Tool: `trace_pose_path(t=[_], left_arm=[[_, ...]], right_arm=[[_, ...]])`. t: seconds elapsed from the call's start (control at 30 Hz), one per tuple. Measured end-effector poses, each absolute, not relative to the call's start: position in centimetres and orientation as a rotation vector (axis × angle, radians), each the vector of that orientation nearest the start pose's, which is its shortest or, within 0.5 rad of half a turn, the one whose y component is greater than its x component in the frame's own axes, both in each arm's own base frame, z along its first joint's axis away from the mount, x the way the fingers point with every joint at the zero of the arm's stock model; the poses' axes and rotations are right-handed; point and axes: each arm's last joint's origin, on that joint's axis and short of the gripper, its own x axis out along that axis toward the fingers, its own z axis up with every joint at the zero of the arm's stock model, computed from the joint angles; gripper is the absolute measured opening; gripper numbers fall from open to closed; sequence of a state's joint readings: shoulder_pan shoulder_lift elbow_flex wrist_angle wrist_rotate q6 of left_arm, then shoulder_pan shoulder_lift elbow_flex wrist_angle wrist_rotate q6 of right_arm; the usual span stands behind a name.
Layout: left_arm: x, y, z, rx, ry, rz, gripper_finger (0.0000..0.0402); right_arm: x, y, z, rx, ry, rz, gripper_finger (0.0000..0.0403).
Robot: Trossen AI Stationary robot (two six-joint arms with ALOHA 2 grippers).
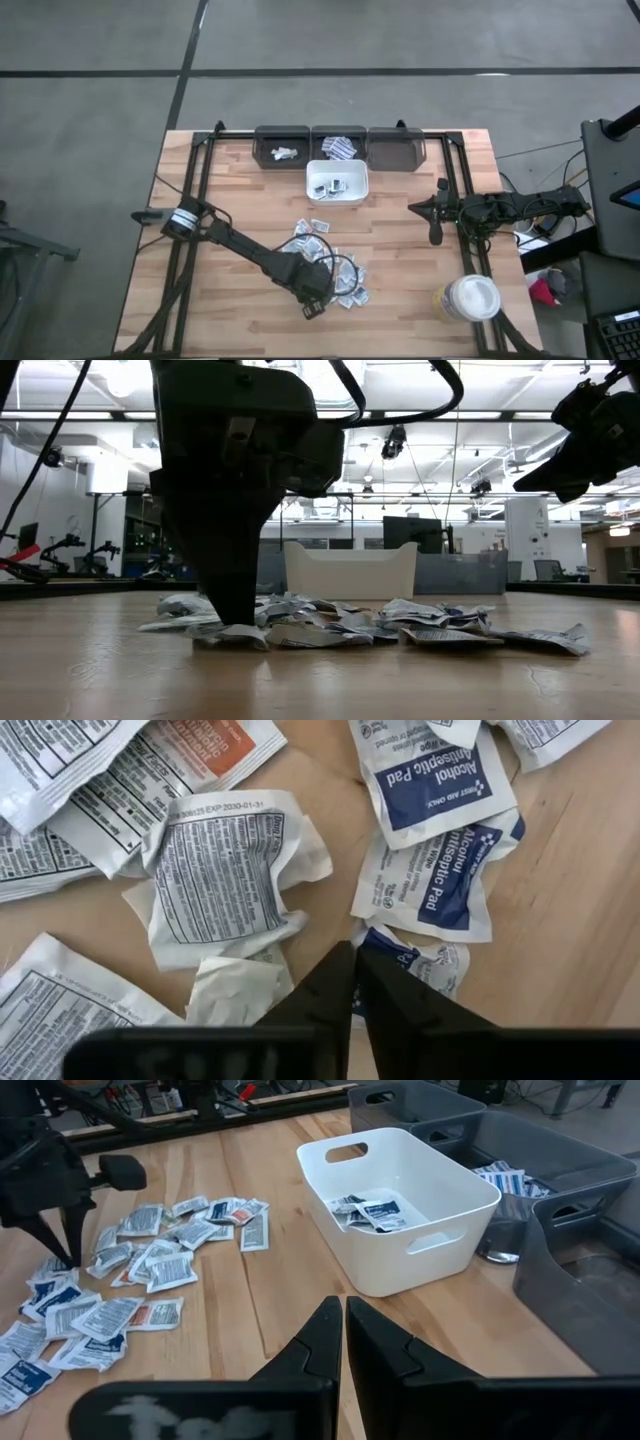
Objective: Pick & Place First Aid Supplies
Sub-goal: Put the blue alcohol pad into the white bin
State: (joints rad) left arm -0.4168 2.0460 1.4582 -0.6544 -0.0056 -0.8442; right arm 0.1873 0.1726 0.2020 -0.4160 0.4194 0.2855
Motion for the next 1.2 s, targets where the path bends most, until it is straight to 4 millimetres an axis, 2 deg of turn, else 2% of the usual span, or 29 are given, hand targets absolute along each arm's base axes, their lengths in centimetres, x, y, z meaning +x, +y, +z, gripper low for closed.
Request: trace_pose_path(t=[0.2, 0.4, 0.77, 1.0, 1.2], left_arm=[[37.4, -16.6, 16.1, -0.549, 1.274, 0.222, 0.0066], [37.3, -16.7, 16.4, -0.721, 1.297, 0.287, 0.0084], [36.7, -16.8, 18.8, -1.008, 1.263, 0.407, 0.0083], [36.0, -18.0, 18.7, -1.187, 1.291, 0.531, 0.0084], [35.6, -18.2, 18.4, -1.209, 1.254, 0.609, 0.0085]], right_arm=[[9.1, 0.5, 18.0, 0.165, 0.334, -0.279, 0.0018], [9.1, 0.5, 18.0, 0.164, 0.334, -0.279, 0.0018], [9.1, 0.5, 18.1, 0.165, 0.334, -0.279, 0.0018], [9.1, 0.5, 18.0, 0.165, 0.334, -0.279, 0.0018], [9.1, 0.5, 18.0, 0.150, 0.336, -0.277, 0.0018]])
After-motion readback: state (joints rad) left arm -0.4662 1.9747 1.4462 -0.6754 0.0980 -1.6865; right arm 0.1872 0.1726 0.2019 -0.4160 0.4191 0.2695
